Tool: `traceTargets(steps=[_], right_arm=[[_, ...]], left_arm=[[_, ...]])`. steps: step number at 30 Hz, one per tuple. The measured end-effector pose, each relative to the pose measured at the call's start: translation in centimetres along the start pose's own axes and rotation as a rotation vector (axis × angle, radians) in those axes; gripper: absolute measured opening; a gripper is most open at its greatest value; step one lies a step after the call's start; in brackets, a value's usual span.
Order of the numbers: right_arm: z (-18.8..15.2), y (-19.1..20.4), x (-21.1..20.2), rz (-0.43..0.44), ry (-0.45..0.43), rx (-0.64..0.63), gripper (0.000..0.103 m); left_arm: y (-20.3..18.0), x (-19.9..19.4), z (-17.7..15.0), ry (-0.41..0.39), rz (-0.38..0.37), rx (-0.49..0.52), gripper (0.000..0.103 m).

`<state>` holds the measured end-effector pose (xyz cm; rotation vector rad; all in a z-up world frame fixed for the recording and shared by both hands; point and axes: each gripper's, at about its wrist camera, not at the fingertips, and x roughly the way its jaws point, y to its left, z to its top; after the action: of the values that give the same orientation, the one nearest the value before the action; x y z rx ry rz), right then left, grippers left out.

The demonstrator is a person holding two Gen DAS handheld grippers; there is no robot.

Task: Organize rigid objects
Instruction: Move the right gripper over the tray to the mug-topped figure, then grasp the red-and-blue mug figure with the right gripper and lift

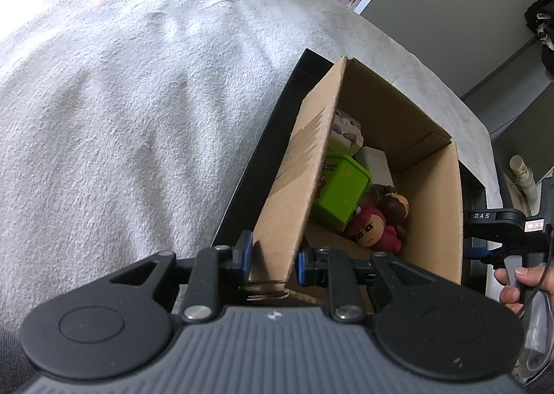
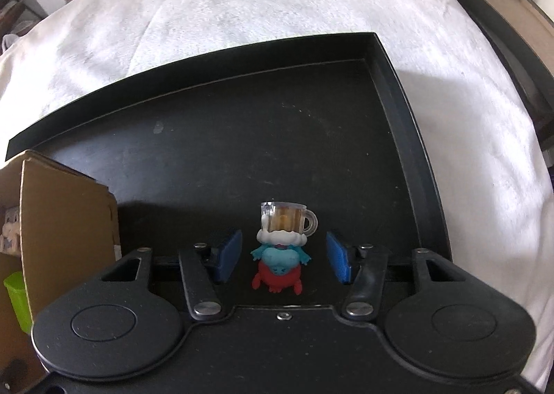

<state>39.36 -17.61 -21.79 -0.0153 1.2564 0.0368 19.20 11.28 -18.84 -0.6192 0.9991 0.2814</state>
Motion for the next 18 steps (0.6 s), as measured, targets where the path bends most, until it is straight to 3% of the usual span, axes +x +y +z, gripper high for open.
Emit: traceTargets(steps=[8, 11, 18], right_arm=[[-0.4, 0.3, 0.9, -0.038, 0.008, 0.007, 0.051], [-0.3, 0.6, 0.6, -0.015, 0.010, -0.003, 0.039], [-0.7, 0.1, -0.3, -0.003, 0.018, -0.020, 0.039]], left_arm=[[0.0, 0.0, 0.0, 0.000, -0.003, -0.001, 0.023], [0.0, -0.1, 0.0, 0.000, -0.003, 0.001, 0.023], [0.0, 0.0, 0.0, 0.000, -0.001, 0.002, 0.023]])
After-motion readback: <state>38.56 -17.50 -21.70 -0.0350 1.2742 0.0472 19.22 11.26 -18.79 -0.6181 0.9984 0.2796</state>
